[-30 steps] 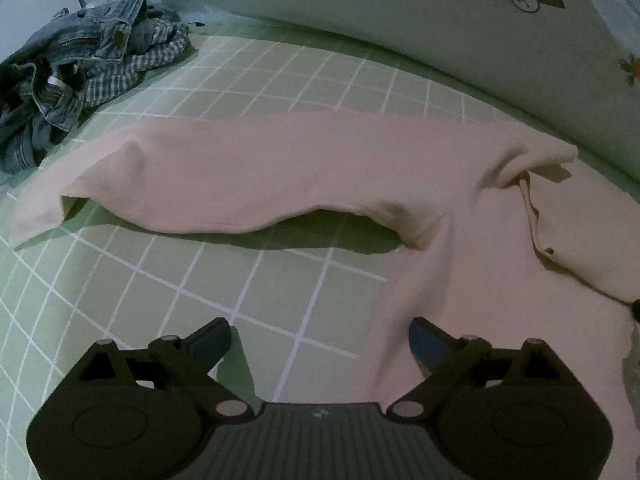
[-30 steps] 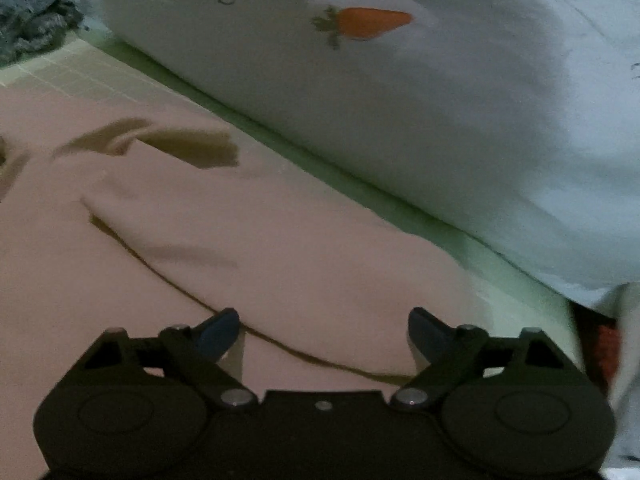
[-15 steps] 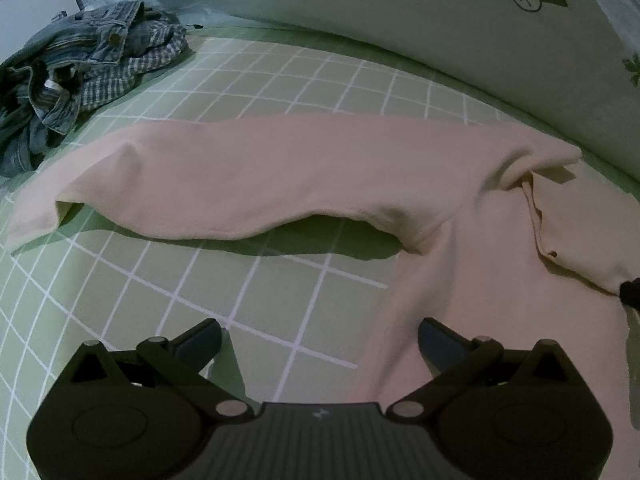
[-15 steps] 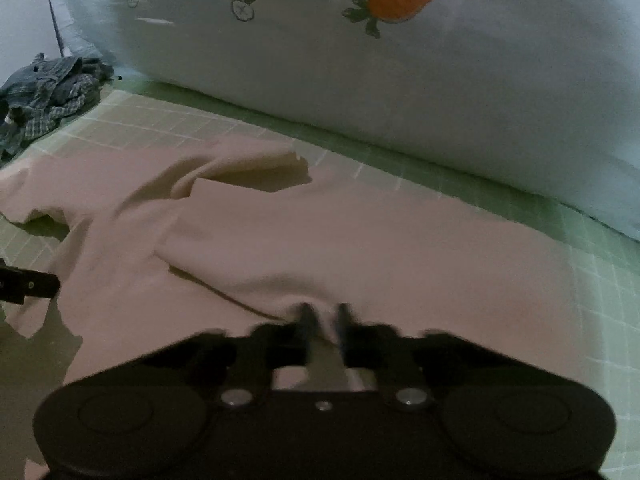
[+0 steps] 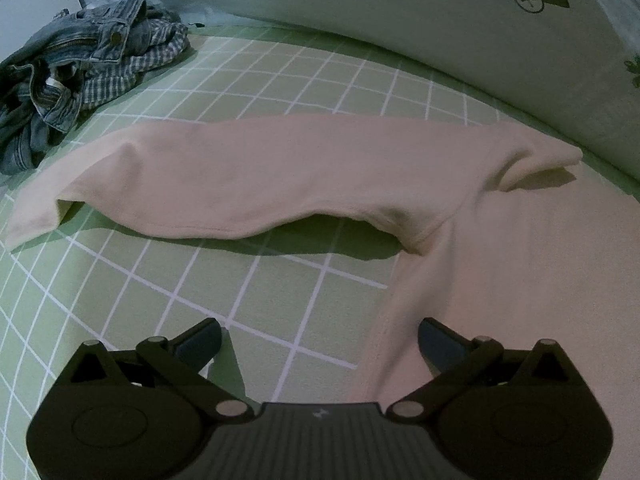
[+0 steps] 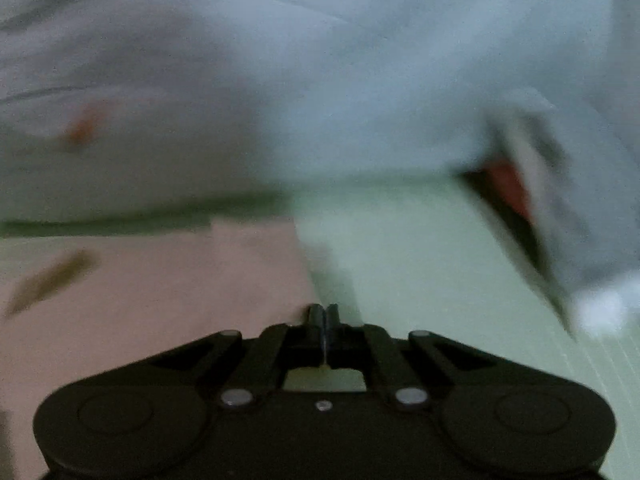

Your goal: Fold clothes

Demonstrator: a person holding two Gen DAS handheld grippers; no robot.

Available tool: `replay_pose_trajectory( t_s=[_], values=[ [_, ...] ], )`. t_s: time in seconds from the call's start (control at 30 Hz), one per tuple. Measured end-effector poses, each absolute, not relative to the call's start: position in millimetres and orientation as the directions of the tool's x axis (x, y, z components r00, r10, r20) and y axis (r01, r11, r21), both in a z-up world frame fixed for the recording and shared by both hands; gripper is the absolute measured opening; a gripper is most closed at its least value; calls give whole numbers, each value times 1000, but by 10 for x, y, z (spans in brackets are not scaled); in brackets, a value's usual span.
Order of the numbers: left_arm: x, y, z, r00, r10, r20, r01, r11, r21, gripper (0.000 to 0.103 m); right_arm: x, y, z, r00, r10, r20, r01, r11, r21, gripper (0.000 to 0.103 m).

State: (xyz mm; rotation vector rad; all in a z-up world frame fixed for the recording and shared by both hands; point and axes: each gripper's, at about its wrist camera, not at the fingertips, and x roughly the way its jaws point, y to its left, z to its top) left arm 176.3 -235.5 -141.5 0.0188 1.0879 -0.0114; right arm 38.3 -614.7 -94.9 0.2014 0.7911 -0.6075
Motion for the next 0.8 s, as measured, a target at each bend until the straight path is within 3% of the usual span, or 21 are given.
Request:
replay_pose_trajectory(
  t_s=[0.07,0.17,0.23,0.3,0.47,0.63,0.7,0.8],
  values=[
    [1760,-2365,-1416,465,3,-885,13,1000,10,103,241,-6375,-1132,426,-482,-766,667,739,-94,1],
    [1774,-2368,-1414,458,5,-889,9,1000,10,103,34,-6547,-1149,388,-504,-771,744,665,-60,5],
    [1785,-2365,-1410,453,5,-892,8,1000,10,103,-13,-6575,-1081,404,-522,-751,773,634,-25,14],
    [1782,-2370,-1407,453,8,-892,2,1000,10,103,-4,-6569,-1017,437,-531,-726,783,622,16,31],
    [1780,-2389,-1399,448,16,-894,-16,1000,10,103,248,-6454,-1065,509,-472,-720,724,687,63,47],
    [1787,-2384,-1395,444,20,-896,-26,1000,10,103,561,-6167,-1275,559,-343,-754,597,798,79,53],
    [1788,-2385,-1396,442,21,-897,-28,1000,10,103,654,-6078,-1362,546,-337,-767,576,816,52,57],
    [1788,-2388,-1397,442,22,-897,-30,1000,10,103,689,-6031,-1394,536,-362,-763,555,832,-4,54]
  ],
)
